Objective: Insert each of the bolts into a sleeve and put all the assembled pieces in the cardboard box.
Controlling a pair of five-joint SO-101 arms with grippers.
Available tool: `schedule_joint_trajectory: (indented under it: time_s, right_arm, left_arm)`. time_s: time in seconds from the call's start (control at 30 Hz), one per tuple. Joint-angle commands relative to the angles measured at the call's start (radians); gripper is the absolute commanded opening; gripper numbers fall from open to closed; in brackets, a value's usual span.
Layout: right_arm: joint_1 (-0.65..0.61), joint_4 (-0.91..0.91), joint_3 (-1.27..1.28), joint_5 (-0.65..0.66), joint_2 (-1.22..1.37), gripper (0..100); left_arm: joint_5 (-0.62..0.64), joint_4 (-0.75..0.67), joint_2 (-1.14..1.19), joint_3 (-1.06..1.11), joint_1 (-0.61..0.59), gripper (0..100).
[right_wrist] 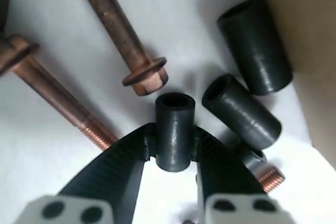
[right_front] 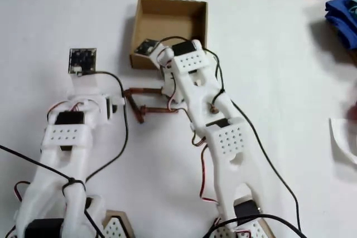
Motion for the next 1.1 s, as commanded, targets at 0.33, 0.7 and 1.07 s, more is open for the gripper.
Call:
schedule_joint_trajectory:
  time_s: [0.33,0.7,1.07]
  right_arm:
    - [-0.008,0.002,-0.06,-0.002,-0.004,10.8]
    - [-0.008,0.008,-0.064,-0.002,-0.007,19.7]
    - [-0.002,-0.016,-0.064,-0.008,-0.012,2.5]
  left_arm:
    - [-0.003,-0.012,-0.038,-0.01,-0.006,19]
    - [-0.003,-0.012,-0.038,-0.01,-0.006,19]
    - [-0.003,-0.012,-0.038,-0.01,-0.006,19]
